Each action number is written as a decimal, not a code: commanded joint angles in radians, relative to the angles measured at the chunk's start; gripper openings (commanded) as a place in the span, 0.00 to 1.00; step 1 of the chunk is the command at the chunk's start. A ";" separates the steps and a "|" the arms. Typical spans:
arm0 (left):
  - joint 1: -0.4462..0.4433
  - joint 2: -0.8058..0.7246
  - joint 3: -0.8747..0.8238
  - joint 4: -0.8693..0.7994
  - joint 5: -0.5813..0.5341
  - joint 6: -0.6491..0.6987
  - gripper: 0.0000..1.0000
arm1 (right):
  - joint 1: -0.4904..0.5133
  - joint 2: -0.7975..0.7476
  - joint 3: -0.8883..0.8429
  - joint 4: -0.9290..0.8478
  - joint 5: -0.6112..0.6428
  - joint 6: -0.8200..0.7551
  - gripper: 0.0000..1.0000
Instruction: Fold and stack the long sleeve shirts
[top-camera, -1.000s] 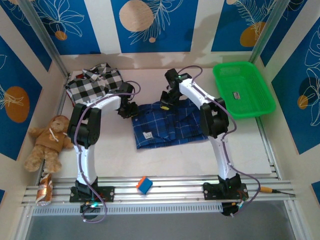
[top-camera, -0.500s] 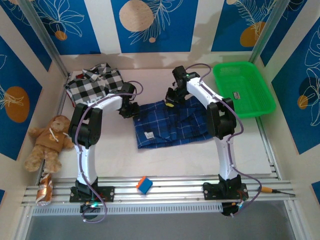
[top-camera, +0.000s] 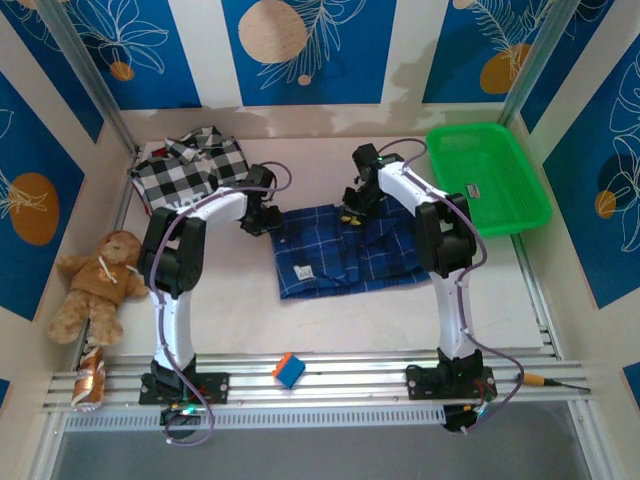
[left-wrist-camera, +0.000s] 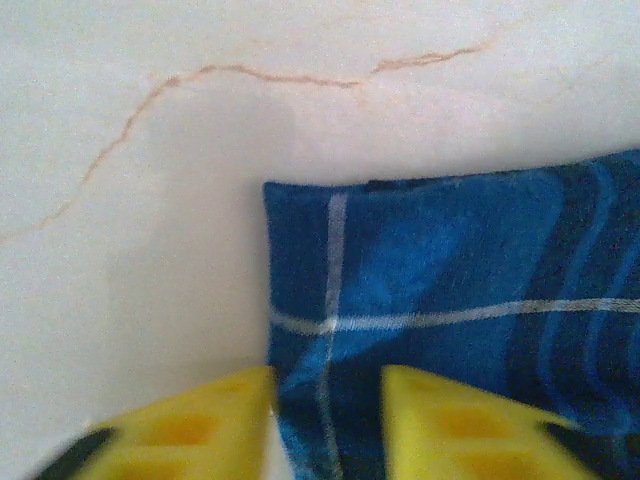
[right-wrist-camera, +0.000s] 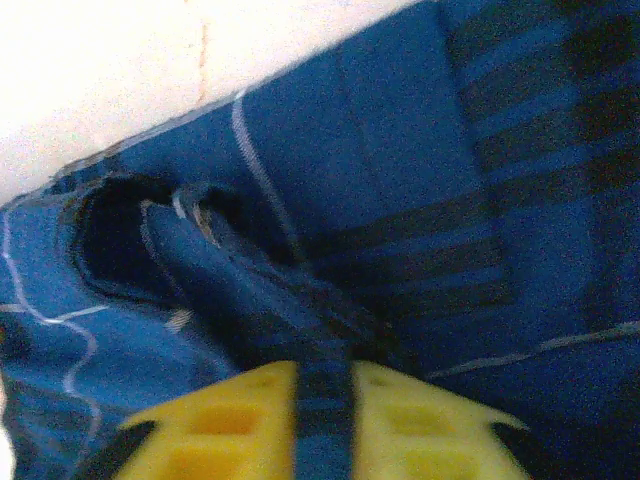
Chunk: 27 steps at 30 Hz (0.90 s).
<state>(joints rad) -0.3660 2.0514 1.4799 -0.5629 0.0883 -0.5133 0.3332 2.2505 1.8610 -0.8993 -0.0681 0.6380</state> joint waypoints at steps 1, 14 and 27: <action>-0.001 -0.138 0.016 -0.058 0.025 -0.029 0.57 | -0.022 -0.133 0.015 -0.026 0.050 -0.032 0.31; 0.061 -0.398 -0.250 0.088 0.243 -0.279 0.81 | 0.096 -0.197 -0.087 0.152 -0.509 0.078 0.21; 0.068 -0.406 -0.417 0.258 0.220 -0.330 0.89 | 0.026 -0.029 -0.207 0.226 -0.417 0.099 0.13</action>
<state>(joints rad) -0.3038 1.6520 1.0920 -0.3595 0.3126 -0.8158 0.3786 2.2276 1.6596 -0.6727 -0.5220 0.7391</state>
